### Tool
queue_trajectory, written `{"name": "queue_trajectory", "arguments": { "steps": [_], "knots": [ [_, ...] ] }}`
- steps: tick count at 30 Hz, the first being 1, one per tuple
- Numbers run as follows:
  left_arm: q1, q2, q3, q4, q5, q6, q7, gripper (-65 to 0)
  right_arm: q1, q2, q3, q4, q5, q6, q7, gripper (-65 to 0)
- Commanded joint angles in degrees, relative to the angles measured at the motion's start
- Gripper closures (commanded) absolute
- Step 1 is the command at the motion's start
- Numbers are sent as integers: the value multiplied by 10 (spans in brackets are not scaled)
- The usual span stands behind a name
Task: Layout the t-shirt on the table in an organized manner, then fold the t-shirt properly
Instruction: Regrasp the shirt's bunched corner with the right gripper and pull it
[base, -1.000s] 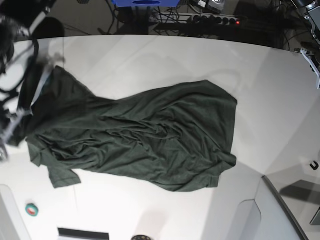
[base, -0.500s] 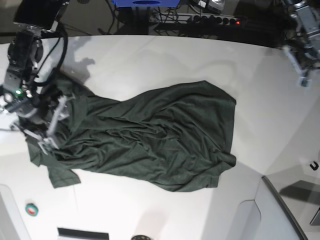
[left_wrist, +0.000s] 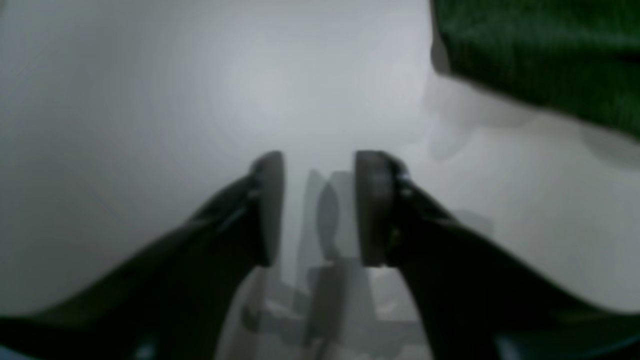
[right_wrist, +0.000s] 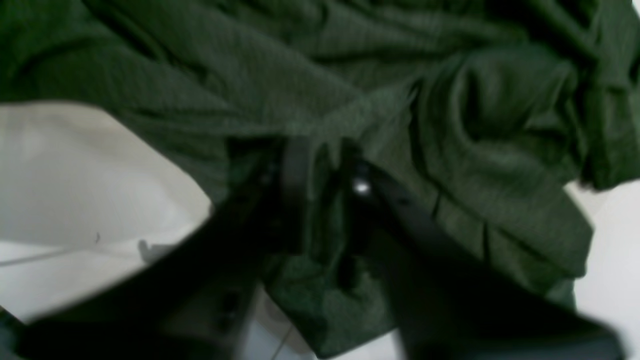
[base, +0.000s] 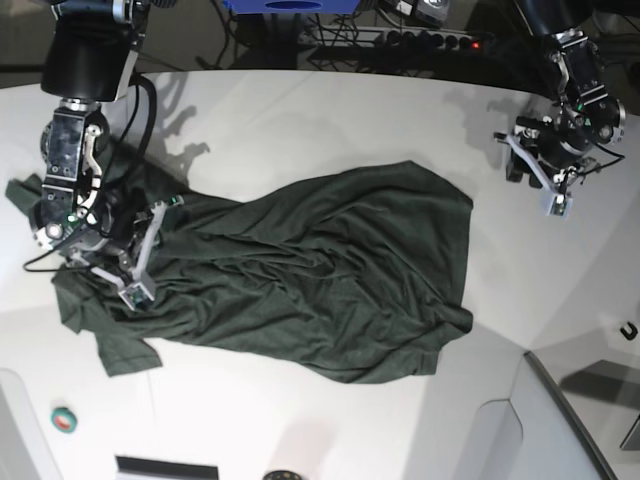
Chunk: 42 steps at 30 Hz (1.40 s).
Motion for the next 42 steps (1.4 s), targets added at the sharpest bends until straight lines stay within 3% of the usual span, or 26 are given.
{"name": "queue_trajectory", "arguments": {
  "steps": [1, 4, 6, 11, 13, 24, 29, 32, 36, 39, 42],
  "knots": [
    [8, -17, -5, 10, -5, -1, -8, -265, 12, 3, 1, 10, 8, -1, 12, -204],
    [38, -32, -24, 13, -48, -1, -8, -268, 5, 3, -1, 6, 10, -1, 13, -353],
    [51, -38, -58, 11, -93, -1, -8, -268, 5, 3, -2, 5, 10, -1, 13, -399],
    [87, -66, -127, 3, -161, -1, -8, -268, 8, 2, -1, 5, 10, -1, 14, -314],
    [104, -74, -142, 3, -176, -1, -8, -268, 13, -2, -3, -5, 10, -1, 15, -308],
    [121, -79, -170, 3, -177, -1, -8, -268, 59, -13, 1, -148, 8, -1, 85, -297],
    [121, -79, -168, 3, -176, -1, -8, -268, 55, -13, 1, -148, 8, -1, 86, -231],
    [120, -79, -168, 3, -176, -1, -8, -268, 34, -10, 2, -123, 8, -1, 85, -240],
    [120, -79, -168, 3, -176, -1, -8, -268, -12, -12, 13, -32, 8, -1, 89, -315],
    [116, -79, -167, 3, -176, -1, -8, -268, -11, -12, 27, -37, 10, -54, 90, -330],
    [115, -79, -166, 3, -176, -1, -8, -268, 7, -12, 28, -62, 10, -57, 90, -330]
  ]
}}
